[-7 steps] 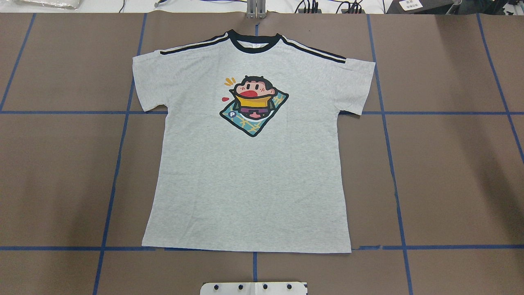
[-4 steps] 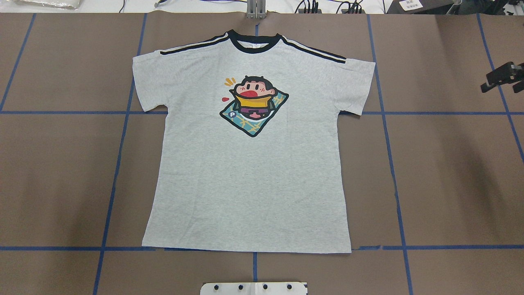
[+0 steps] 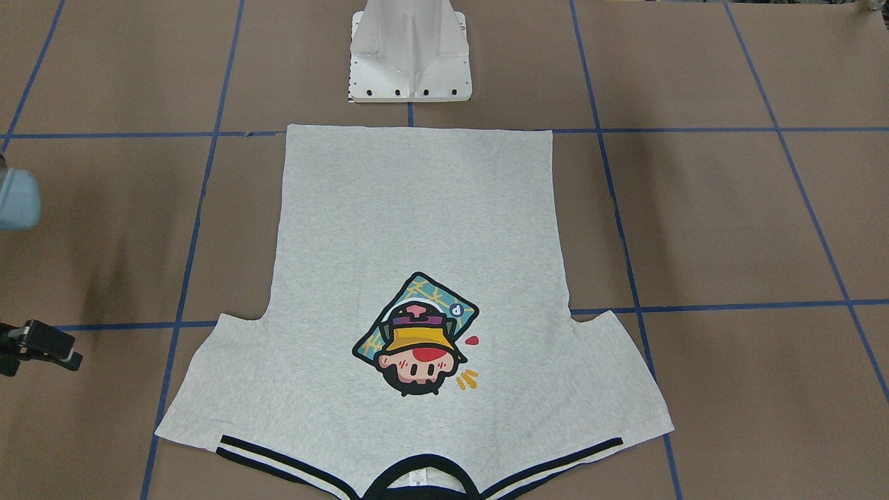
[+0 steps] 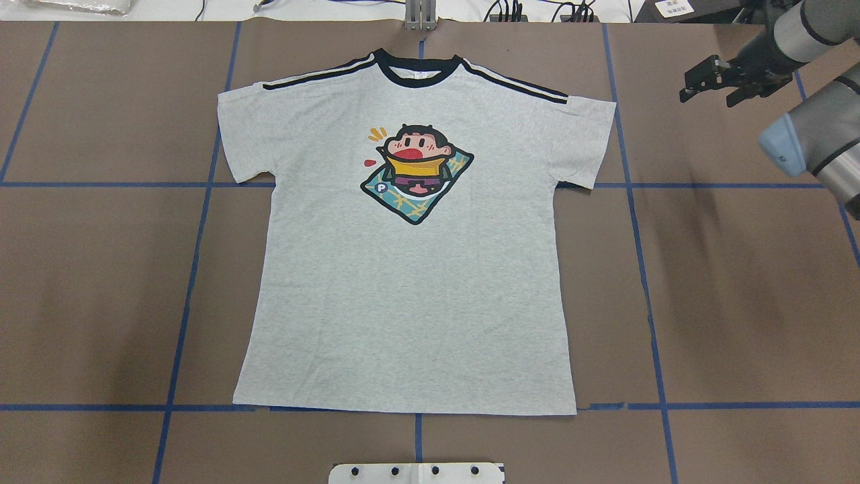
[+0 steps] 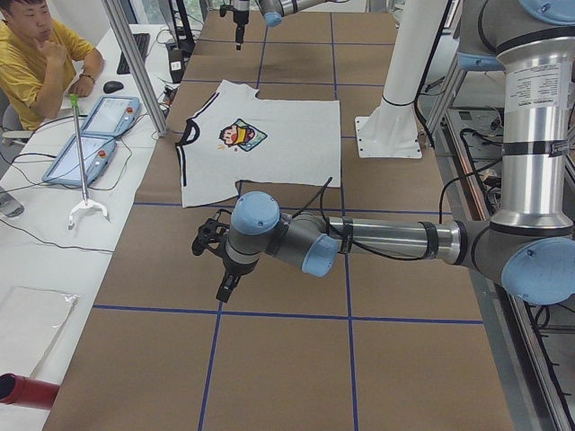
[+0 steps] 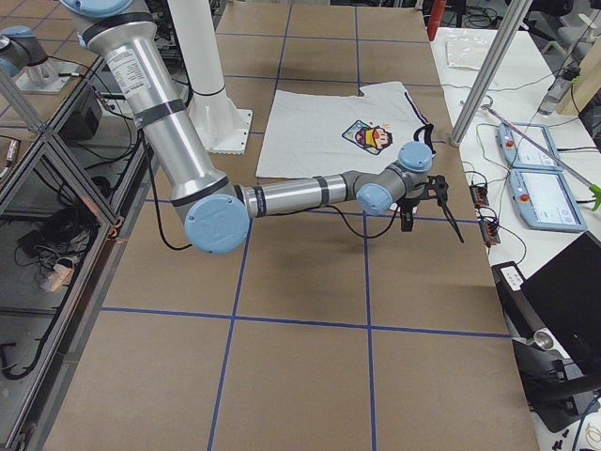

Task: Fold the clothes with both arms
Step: 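Move the right gripper toward the shirt shoulder beside the black collar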

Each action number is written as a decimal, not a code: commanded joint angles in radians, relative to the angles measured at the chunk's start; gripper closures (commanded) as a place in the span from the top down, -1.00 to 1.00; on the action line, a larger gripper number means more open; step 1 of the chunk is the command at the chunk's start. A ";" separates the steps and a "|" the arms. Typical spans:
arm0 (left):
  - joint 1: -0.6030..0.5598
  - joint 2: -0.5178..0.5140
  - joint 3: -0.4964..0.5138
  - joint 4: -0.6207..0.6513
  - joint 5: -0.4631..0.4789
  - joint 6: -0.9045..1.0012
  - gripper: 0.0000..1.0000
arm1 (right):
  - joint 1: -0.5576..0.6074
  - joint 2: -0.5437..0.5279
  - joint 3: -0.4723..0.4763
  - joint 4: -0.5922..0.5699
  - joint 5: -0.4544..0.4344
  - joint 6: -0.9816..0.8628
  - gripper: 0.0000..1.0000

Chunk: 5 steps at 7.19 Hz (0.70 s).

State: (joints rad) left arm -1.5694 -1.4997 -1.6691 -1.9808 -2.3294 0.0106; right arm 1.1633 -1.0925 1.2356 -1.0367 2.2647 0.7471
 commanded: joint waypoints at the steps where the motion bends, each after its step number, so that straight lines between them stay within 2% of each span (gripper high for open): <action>1: 0.000 0.001 0.015 -0.047 -0.002 -0.006 1.00 | -0.069 0.101 -0.108 0.041 -0.106 0.064 0.96; 3: 0.000 0.001 0.015 -0.047 -0.002 -0.004 1.00 | -0.106 0.172 -0.178 0.043 -0.184 0.083 0.86; 4: 0.000 0.001 0.017 -0.047 -0.004 -0.004 1.00 | -0.117 0.204 -0.243 0.050 -0.203 0.112 0.84; 5: 0.000 0.001 0.015 -0.047 -0.002 -0.003 1.00 | -0.135 0.207 -0.260 0.087 -0.212 0.148 0.82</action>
State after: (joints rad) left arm -1.5692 -1.4988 -1.6529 -2.0276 -2.3323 0.0065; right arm 1.0482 -0.9045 1.0160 -0.9801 2.0719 0.8573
